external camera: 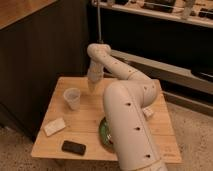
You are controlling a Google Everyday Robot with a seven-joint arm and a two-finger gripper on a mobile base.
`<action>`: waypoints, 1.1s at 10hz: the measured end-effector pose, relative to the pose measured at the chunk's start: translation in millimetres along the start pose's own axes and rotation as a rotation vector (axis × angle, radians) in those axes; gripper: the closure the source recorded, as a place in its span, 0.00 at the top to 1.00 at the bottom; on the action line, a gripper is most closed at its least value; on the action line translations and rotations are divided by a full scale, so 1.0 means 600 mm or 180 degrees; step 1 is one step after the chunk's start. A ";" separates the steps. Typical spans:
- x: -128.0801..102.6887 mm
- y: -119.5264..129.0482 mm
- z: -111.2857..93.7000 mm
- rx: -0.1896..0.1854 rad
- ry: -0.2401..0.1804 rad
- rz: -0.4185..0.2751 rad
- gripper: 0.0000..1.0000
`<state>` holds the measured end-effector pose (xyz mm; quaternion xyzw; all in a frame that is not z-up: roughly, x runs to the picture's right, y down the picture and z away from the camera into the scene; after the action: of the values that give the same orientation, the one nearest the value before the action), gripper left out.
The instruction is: Place the white sponge in the ceramic cup
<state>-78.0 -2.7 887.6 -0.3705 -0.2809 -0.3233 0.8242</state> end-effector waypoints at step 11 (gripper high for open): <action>-0.053 -0.011 -0.004 -0.0152 0.0254 -0.0444 0.07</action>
<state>-102.8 2.3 866.8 -0.3564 -0.2652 -0.4011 0.8011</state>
